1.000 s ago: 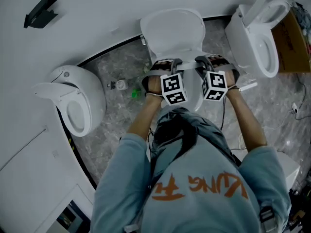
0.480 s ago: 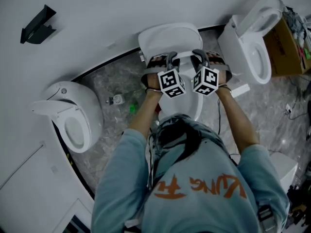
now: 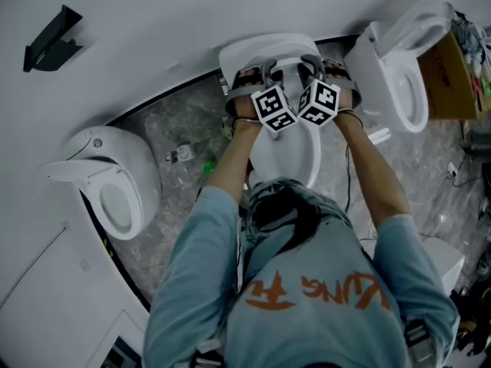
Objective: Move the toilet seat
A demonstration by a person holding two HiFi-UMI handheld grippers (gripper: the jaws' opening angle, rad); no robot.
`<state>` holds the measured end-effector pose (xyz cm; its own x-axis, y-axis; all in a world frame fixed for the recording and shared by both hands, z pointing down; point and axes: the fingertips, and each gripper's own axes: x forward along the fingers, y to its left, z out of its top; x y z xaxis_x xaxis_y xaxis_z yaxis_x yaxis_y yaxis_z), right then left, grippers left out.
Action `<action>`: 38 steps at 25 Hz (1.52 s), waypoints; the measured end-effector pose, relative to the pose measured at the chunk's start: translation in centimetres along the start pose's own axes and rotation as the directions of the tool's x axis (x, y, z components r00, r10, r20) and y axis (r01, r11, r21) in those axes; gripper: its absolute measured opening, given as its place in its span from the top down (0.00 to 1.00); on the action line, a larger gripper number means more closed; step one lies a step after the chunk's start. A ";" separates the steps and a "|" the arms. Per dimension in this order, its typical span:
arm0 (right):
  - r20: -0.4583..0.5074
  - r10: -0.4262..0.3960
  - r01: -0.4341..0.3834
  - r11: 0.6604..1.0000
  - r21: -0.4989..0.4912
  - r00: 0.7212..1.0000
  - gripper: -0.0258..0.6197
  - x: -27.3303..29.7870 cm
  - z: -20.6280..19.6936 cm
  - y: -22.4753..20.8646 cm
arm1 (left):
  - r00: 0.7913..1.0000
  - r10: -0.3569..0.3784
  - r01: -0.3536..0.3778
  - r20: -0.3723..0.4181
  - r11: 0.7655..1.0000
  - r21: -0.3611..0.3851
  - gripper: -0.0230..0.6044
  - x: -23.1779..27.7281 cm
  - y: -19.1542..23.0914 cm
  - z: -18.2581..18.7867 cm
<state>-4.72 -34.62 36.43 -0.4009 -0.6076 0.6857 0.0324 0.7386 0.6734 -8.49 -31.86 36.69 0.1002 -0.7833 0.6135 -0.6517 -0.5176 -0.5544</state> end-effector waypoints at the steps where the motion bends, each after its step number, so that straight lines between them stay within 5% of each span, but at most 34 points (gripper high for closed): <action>1: -0.001 0.000 0.000 1.000 0.008 1.000 0.84 0.4 0.0 -0.2 | 1.000 -0.008 0.008 0.001 1.000 -0.004 0.77 0.3 0.3 -0.1; 17: -0.010 0.051 -0.050 0.995 0.082 0.999 0.84 4.0 0.5 -2.1 | 0.999 -0.024 0.025 0.026 0.998 -0.053 0.77 3.4 2.6 -1.0; 22: 0.014 0.087 -0.087 0.956 0.281 0.996 0.82 2.7 0.5 -2.6 | 0.998 -0.052 0.055 0.032 0.991 -0.121 0.77 2.7 2.6 -1.1; 27: 0.145 0.045 -0.090 0.943 0.320 0.988 0.82 -1.5 1.8 -3.0 | 0.992 -0.005 0.040 0.127 0.963 -0.267 0.77 -0.7 3.2 1.1; 29: 0.188 0.010 -0.087 0.911 0.404 0.982 0.86 -3.4 1.8 -3.8 | 0.985 0.020 0.036 0.171 0.947 -0.319 0.77 -2.6 3.5 2.4; 32: 0.229 -0.083 -0.048 0.857 0.513 0.970 0.96 -7.0 1.8 -5.4 | 0.968 0.080 0.031 0.237 0.902 -0.430 0.77 -5.9 4.8 4.0; 38: 0.348 -0.202 -0.069 0.773 0.631 0.915 0.96 -15.5 -0.1 -8.1 | 0.911 0.238 0.016 0.338 0.797 -0.604 0.82 -12.6 7.4 9.0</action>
<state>1.36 -31.24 20.32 -0.6924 -0.6037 0.3951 -0.5250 0.7972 0.2981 -7.80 -28.89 19.81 0.1902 -0.9527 0.2371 -0.9719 -0.2169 -0.0918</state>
